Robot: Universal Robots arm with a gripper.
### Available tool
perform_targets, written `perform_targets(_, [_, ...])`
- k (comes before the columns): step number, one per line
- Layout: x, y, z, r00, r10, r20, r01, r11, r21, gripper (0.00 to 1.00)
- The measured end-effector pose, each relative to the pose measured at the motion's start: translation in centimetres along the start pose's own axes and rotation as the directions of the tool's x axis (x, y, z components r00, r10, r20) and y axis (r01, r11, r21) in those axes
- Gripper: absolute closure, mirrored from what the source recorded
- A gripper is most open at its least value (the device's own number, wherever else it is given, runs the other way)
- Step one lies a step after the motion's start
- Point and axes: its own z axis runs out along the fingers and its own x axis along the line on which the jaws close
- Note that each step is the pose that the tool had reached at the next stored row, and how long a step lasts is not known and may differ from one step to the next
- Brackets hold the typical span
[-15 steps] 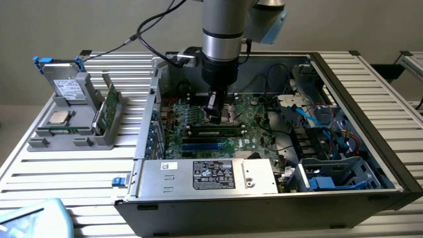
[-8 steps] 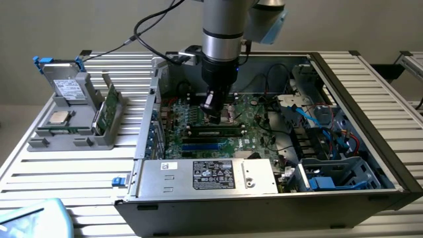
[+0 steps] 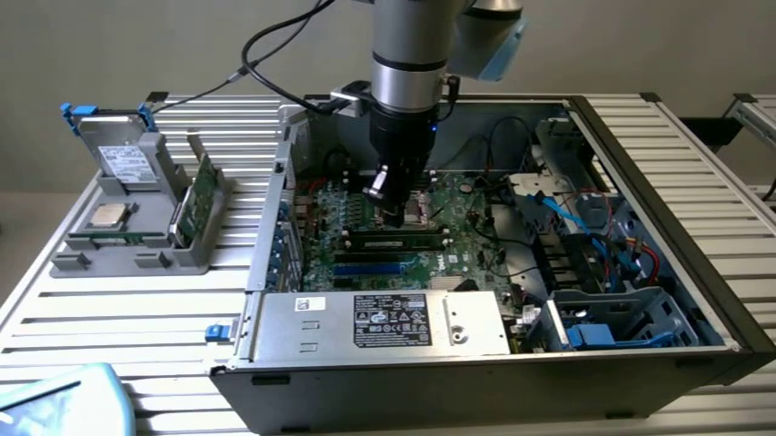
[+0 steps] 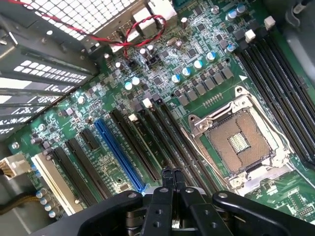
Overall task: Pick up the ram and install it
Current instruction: 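Press down the ram until it locks into place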
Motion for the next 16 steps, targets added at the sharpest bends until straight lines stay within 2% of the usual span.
perform_targets(7, [0.00,0.00,0.00,0.9968,0.079,0.0004,-0.079,0.9968,-0.0039,0.89])
perform_targets(16, [0.00,0.00,-0.01,0.9851,0.172,-0.0007,-0.172,0.9850,-0.0100,0.89])
